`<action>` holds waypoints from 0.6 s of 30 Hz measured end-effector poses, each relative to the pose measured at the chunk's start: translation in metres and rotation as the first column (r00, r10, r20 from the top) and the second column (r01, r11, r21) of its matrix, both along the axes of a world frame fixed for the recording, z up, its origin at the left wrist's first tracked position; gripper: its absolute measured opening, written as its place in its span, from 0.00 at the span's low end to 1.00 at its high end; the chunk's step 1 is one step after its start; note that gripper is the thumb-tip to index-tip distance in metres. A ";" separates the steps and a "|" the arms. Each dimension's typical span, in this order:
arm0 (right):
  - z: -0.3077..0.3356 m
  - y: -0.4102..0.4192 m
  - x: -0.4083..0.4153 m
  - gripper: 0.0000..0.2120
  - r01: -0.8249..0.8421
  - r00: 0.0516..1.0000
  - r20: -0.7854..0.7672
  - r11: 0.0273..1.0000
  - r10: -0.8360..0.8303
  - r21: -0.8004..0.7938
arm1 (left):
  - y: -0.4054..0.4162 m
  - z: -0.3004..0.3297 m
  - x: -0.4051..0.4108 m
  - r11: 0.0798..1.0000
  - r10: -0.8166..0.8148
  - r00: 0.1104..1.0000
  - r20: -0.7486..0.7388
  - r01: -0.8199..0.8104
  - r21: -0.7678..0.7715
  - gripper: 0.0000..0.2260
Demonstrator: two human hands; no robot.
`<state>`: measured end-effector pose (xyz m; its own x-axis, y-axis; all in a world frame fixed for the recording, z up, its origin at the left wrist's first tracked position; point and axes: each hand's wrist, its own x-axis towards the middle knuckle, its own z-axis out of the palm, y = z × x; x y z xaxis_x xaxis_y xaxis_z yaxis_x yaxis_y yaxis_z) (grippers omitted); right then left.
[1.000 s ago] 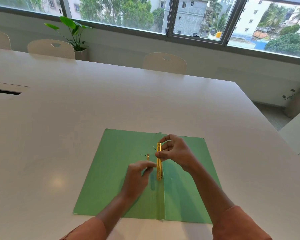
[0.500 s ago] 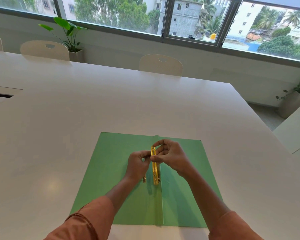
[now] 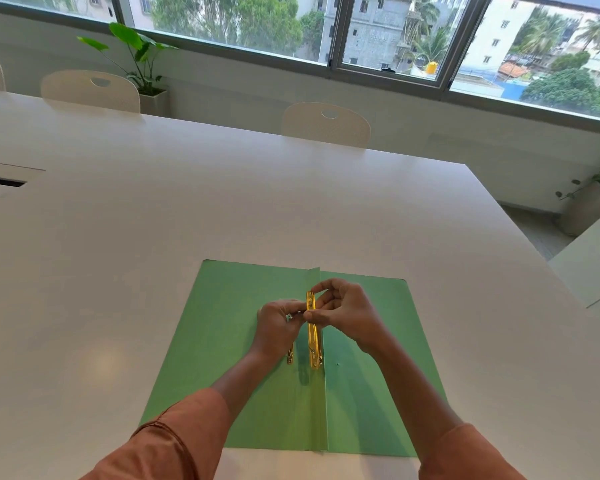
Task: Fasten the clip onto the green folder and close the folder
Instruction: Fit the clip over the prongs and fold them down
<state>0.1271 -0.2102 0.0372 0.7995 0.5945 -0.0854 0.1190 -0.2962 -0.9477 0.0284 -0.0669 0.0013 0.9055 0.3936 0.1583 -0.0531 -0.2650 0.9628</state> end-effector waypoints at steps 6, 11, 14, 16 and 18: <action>-0.004 0.001 -0.005 0.28 0.024 0.999 0.025 0.999 -0.023 -0.038 | 0.001 0.001 -0.004 0.971 0.080 0.991 -0.104 -0.054 0.232 0.11; -0.012 0.001 -0.007 0.22 0.095 0.990 0.121 0.984 -0.077 -0.153 | 0.002 -0.008 -0.024 0.904 0.104 0.990 -0.100 -0.052 0.425 0.17; -0.013 0.002 -0.007 0.21 0.111 0.982 0.175 0.968 -0.072 -0.226 | 0.001 -0.015 -0.038 0.862 0.032 0.992 -0.125 0.036 0.506 0.20; -0.013 0.004 -0.006 0.21 0.113 0.977 0.209 0.950 -0.052 -0.293 | 0.001 -0.017 -0.044 0.838 -0.010 0.991 -0.136 0.083 0.539 0.23; -0.014 0.005 -0.005 0.20 0.111 0.975 0.221 0.935 -0.036 -0.338 | 0.000 -0.017 -0.047 0.803 -0.052 0.989 -0.139 0.124 0.583 0.24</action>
